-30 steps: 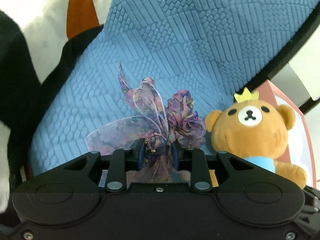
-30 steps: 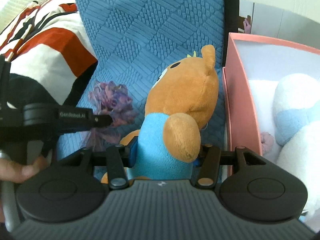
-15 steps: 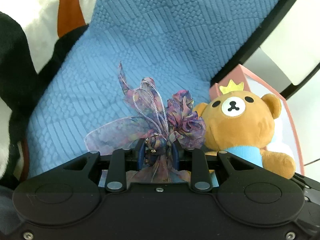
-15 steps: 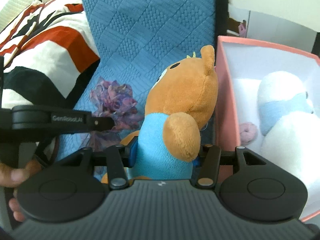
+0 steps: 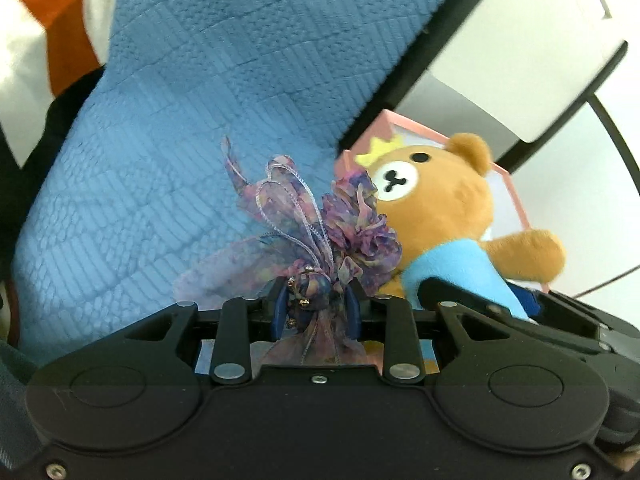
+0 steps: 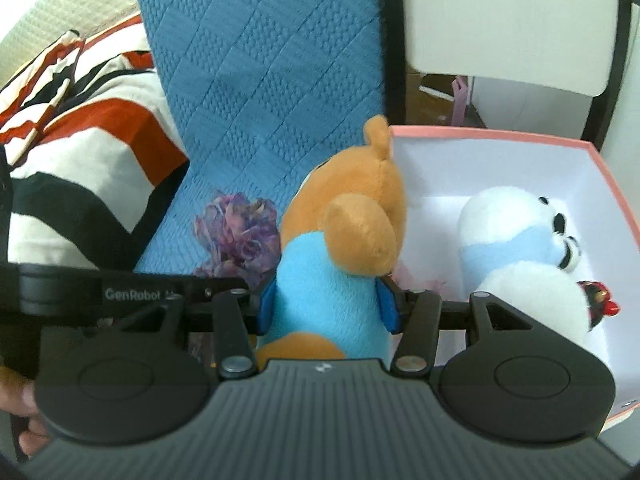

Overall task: Organize objects
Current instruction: 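Carry the scrunchie and teddy bear over the pink box and open both grippers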

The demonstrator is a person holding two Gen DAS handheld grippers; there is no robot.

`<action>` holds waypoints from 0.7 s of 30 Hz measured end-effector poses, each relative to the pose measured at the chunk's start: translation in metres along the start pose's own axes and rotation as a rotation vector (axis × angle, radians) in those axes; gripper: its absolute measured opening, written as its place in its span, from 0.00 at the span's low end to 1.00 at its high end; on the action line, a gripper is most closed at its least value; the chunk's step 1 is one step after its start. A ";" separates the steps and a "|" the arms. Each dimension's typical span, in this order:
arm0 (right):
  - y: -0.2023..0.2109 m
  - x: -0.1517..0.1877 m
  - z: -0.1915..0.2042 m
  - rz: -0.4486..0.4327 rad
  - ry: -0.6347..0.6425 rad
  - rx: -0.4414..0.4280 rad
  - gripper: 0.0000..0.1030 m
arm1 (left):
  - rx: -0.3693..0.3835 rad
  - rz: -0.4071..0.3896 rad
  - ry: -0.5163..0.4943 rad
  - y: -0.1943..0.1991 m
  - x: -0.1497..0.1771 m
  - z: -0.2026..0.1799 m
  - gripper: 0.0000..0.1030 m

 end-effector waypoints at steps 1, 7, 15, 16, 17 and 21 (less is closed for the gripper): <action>0.002 -0.001 -0.003 0.004 -0.014 -0.005 0.52 | -0.001 0.004 -0.008 0.001 -0.001 -0.005 0.27; 0.012 -0.013 -0.018 0.003 -0.055 -0.020 0.48 | 0.016 -0.006 -0.040 0.018 -0.015 -0.028 0.27; 0.050 -0.047 -0.046 -0.110 -0.006 0.079 0.47 | 0.069 -0.031 -0.090 0.037 -0.046 -0.078 0.25; 0.055 -0.051 -0.052 -0.123 -0.007 0.089 0.47 | 0.074 -0.034 -0.099 0.038 -0.049 -0.085 0.25; 0.060 -0.055 -0.059 -0.136 -0.008 0.100 0.47 | 0.079 -0.037 -0.113 0.039 -0.052 -0.092 0.24; 0.075 -0.067 -0.090 -0.179 -0.017 0.144 0.47 | 0.092 -0.035 -0.155 0.031 -0.059 -0.121 0.23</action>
Point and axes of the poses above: each gripper's, at about its wrist camera, not at the fingertips, and y roughly against the way its jaws point, z to its left, x to its underside, the point moved 9 cm from there along -y, roughly the way its jaws point, and after that the axes turned 8 degrees about x, right-handed, at the moved point
